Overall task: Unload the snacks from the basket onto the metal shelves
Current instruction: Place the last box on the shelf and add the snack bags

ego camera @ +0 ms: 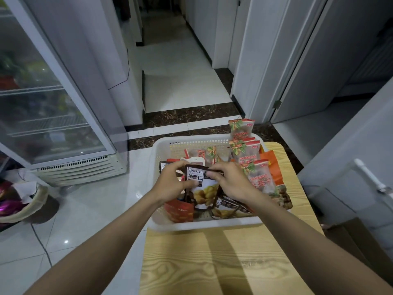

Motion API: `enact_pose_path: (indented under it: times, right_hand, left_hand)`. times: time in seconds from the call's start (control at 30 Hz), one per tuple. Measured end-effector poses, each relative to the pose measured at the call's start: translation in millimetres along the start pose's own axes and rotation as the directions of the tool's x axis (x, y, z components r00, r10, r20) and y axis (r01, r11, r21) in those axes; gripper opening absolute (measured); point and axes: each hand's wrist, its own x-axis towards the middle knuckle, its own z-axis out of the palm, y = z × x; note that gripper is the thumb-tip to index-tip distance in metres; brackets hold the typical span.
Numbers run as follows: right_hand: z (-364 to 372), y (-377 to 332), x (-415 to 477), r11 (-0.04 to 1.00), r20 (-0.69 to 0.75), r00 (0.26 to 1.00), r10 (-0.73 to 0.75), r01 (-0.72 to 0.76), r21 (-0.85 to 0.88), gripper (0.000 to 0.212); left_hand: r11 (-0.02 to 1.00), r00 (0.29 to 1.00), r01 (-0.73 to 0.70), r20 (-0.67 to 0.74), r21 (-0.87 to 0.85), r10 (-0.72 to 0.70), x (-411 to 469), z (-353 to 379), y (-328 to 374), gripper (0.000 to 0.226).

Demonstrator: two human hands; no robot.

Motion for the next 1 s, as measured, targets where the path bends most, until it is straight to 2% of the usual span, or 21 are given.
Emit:
enact_pose_path:
  times: [0.07,0.13,0.27,0.33,0.4,0.47,0.6,0.63,0.73,0.77,0.87,0.93,1.0]
  right_hand:
    - [-13,-7,2,0.997,-0.036,0.999,0.012,-0.010,0.077,0.020]
    - [-28,-13,4,0.984,-0.062,0.997,0.040,-0.028,0.175,0.018]
    - [-52,-23,5,0.945,-0.093,0.994,0.049,-0.016,0.326,0.014]
    - [-59,-27,5,0.929,-0.084,0.995,0.058,-0.023,0.368,0.014]
    - [-63,-27,6,0.924,-0.077,0.995,0.062,-0.028,0.381,0.016]
    - [-65,-26,5,0.919,-0.089,0.993,0.080,-0.039,0.392,0.014]
    - [-69,-20,0,0.859,-0.171,0.968,0.184,-0.074,0.507,0.007]
    - [-69,-19,-2,0.828,-0.174,0.958,0.227,-0.096,0.553,0.007]
    - [-62,-14,-10,0.732,-0.211,0.915,0.345,-0.121,0.670,0.071]
    - [-59,-11,-11,0.688,-0.226,0.899,0.374,-0.105,0.718,0.081]
    - [-51,-5,-19,0.566,-0.229,0.880,0.417,-0.054,0.823,0.071]
    - [-43,0,-26,0.503,-0.223,0.867,0.446,-0.037,0.864,0.077]
    - [-33,4,-34,0.489,-0.186,0.864,0.467,-0.077,0.869,0.079]
  left_hand:
    - [0.992,0.998,0.063,0.001,-0.112,-0.064,-2,-1,6,0.037]
    - [0.963,0.990,0.138,0.068,-0.232,-0.126,-3,-5,4,0.041]
    - [0.855,0.963,0.247,0.217,-0.455,-0.162,-4,-7,6,0.064]
    - [0.832,0.939,0.295,0.302,-0.469,-0.162,-3,-5,14,0.075]
    - [0.857,0.921,0.302,0.360,-0.418,-0.149,-1,-1,19,0.081]
    - [0.884,0.907,0.304,0.391,-0.354,-0.156,0,4,22,0.066]
    - [0.882,0.947,0.265,0.278,-0.390,-0.161,-4,16,37,0.026]
    - [0.883,0.956,0.245,0.253,-0.399,-0.151,-5,18,40,0.025]
    - [0.891,0.966,0.224,0.214,-0.394,-0.149,-7,27,48,0.049]
    - [0.892,0.968,0.222,0.196,-0.394,-0.154,-8,30,49,0.047]
    - [0.882,0.980,0.196,0.120,-0.429,-0.160,-11,42,52,0.026]
    - [0.845,0.981,0.189,0.056,-0.500,-0.186,-12,48,56,0.035]
    - [0.834,0.978,0.172,-0.010,-0.524,-0.208,-11,52,59,0.041]
